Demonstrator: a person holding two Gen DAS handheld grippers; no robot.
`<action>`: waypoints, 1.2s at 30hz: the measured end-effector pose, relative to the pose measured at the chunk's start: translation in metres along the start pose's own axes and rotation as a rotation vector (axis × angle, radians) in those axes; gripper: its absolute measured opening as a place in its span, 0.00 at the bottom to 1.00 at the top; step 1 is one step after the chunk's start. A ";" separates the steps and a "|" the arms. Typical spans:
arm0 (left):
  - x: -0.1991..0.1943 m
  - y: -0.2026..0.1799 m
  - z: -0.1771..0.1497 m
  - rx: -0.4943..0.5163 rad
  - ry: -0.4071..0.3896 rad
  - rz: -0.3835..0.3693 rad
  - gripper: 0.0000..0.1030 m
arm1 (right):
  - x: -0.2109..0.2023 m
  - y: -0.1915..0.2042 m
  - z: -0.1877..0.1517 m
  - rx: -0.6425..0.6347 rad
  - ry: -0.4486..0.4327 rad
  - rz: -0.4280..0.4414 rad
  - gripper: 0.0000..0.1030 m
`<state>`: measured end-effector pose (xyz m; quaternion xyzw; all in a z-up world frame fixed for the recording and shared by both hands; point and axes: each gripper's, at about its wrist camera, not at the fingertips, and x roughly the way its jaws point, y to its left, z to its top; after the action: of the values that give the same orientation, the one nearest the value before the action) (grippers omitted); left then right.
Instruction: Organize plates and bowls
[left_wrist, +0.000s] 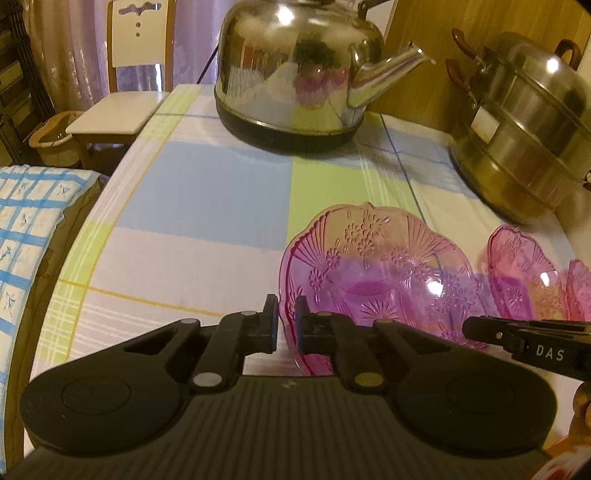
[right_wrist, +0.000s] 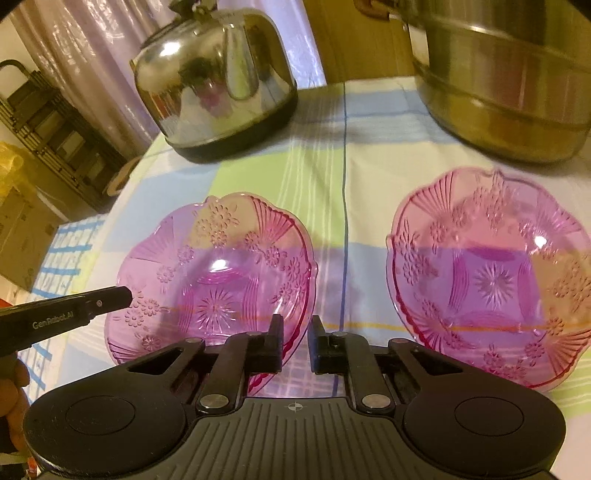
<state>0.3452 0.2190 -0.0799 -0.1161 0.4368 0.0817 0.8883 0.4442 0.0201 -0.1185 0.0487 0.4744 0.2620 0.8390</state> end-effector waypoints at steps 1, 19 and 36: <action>-0.003 -0.002 0.001 0.004 -0.010 -0.001 0.07 | -0.003 0.001 0.000 -0.003 -0.009 0.000 0.13; -0.023 -0.085 0.022 0.071 -0.105 -0.125 0.07 | -0.083 -0.044 0.002 0.004 -0.174 -0.090 0.13; 0.031 -0.179 0.022 0.175 -0.067 -0.197 0.08 | -0.104 -0.121 0.002 0.065 -0.189 -0.251 0.13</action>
<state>0.4245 0.0545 -0.0673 -0.0775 0.3987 -0.0404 0.9129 0.4501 -0.1337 -0.0776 0.0406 0.4037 0.1338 0.9041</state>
